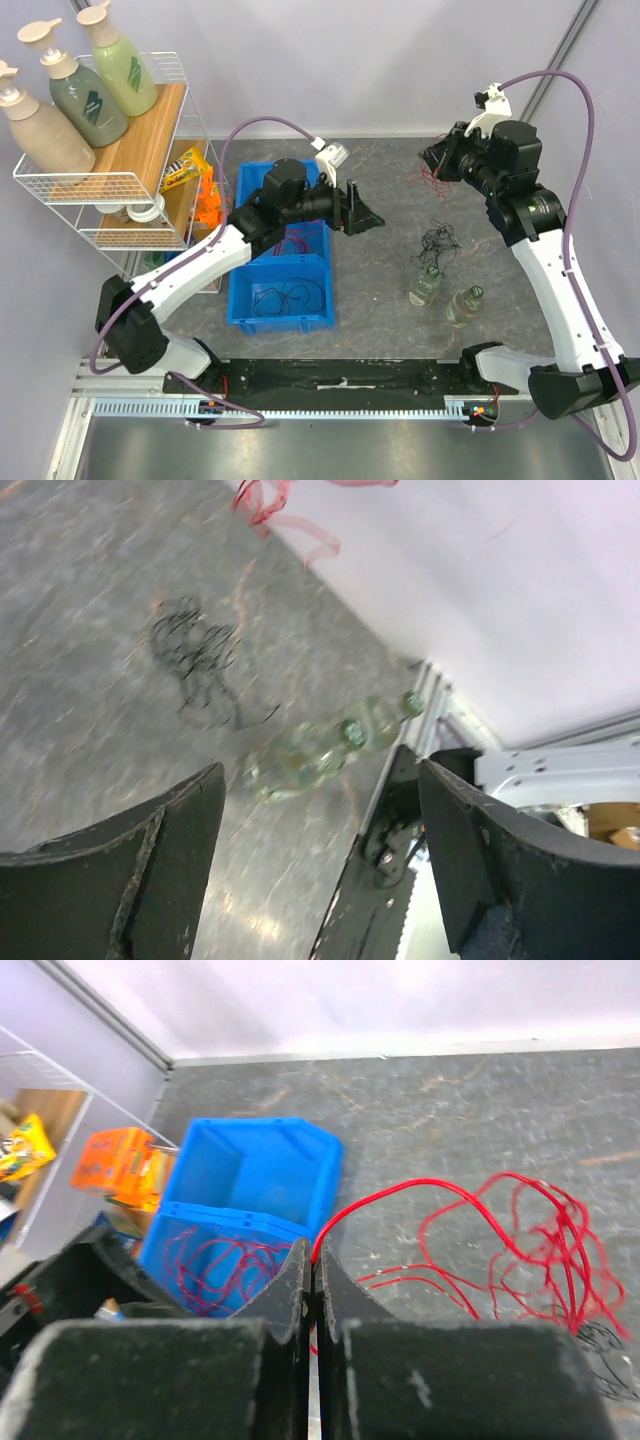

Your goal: Untangle the cables

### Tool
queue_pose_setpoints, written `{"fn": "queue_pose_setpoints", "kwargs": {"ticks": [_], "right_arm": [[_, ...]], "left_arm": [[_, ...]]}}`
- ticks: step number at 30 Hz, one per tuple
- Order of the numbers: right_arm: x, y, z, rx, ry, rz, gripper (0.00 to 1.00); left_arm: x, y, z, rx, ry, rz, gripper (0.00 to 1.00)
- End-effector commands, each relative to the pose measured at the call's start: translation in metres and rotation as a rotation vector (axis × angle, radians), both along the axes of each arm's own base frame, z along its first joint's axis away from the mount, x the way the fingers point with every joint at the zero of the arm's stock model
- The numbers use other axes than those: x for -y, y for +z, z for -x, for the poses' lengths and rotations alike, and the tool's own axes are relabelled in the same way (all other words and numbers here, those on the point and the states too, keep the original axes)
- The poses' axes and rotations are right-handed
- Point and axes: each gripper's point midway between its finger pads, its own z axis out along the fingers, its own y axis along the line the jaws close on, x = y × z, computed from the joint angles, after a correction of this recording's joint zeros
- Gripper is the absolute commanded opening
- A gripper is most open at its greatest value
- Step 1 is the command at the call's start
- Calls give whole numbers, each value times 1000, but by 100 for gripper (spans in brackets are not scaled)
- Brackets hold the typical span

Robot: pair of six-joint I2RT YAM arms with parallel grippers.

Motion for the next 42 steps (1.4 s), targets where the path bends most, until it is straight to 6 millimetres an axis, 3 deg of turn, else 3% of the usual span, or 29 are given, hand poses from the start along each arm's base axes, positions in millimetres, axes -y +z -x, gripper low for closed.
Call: {"fn": "queue_pose_setpoints", "kwargs": {"ticks": [1,6,14,19,24,29,31,33,34,36,38,40,42], "right_arm": [[-25,-2,2,-43,112,-76,0],[-43,2,11,-57,205,-157,0],[-61,10,30,-54,334,-236,0],[-71,15,42,-52,418,-260,0],[-82,24,56,-47,523,-312,0],[-84,28,67,-32,568,-311,0],[-84,29,69,-30,572,-312,0],[-84,34,72,-19,577,-311,0],[-81,37,74,-7,570,-303,0],[-76,42,77,11,541,-263,0],[-60,47,75,44,453,-170,0],[-14,45,60,63,189,13,0],[50,43,55,67,-146,161,0]], "left_arm": [[36,77,8,53,-162,244,84],[48,85,-7,107,-136,224,76],[19,31,-33,151,59,17,84],[7,15,-56,155,183,-77,82],[23,6,-70,78,140,-72,81],[52,15,-57,39,-61,77,79],[59,7,-63,-4,-62,67,64],[56,-17,-78,-80,14,-14,34],[52,-27,-84,-101,47,-43,27],[43,-39,-93,-110,98,-72,2],[32,-46,-98,-94,148,-96,2],[18,-50,-102,-75,194,-120,2],[5,-53,-104,-68,230,-139,2]]}}
